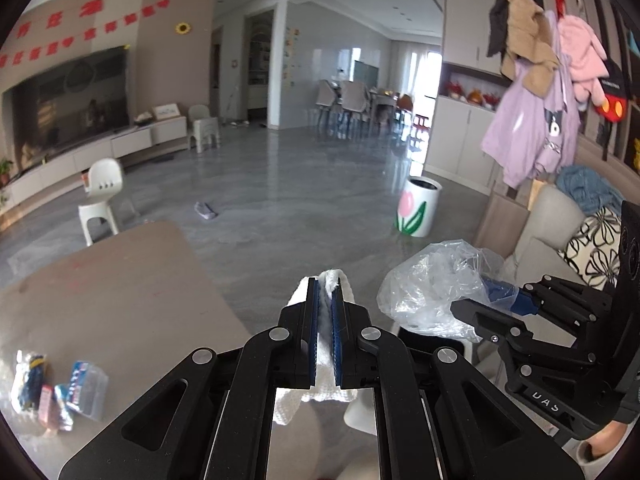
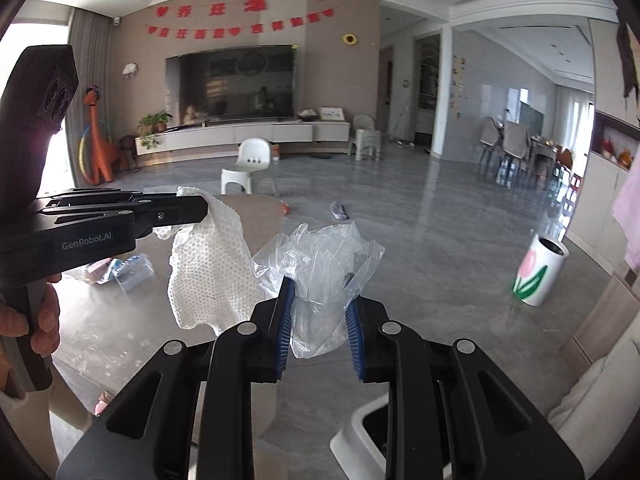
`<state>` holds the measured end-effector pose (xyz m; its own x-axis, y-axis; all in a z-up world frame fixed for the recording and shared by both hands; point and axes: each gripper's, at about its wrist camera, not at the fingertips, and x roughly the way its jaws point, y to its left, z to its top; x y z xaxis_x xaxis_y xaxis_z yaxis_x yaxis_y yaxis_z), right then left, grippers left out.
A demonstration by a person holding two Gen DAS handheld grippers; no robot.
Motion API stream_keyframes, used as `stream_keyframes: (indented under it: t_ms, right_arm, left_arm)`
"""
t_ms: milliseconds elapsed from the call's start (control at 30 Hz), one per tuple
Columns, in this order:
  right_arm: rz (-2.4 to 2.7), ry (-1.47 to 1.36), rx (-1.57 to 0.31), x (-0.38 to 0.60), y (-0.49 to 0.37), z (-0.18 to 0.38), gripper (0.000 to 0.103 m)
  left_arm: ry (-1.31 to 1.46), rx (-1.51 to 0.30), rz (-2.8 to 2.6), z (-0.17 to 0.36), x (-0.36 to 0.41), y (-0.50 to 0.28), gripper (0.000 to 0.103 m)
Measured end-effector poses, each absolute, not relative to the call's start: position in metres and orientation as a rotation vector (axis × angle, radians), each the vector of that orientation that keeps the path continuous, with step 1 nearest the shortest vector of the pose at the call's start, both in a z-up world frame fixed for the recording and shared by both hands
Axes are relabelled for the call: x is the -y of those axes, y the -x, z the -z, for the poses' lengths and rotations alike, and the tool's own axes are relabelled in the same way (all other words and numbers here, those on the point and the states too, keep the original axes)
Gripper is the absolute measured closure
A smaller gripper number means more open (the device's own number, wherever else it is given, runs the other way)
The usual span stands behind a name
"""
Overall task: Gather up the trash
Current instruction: 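Carry the white tissue and clear plastic bag toward the white bin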
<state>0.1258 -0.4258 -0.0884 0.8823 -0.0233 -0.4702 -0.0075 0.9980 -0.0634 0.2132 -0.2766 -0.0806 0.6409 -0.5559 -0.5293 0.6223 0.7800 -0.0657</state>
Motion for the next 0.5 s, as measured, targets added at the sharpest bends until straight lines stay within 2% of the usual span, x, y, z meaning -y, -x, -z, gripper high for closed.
stream_keyframes:
  t_ms: [500]
  right_arm:
    - [0.208, -0.034, -0.559, 0.516, -0.085, 0.128, 0.077]
  left_arm:
    - [-0.264, -0.652, 0.906, 0.129, 0.386, -0.201, 0.098]
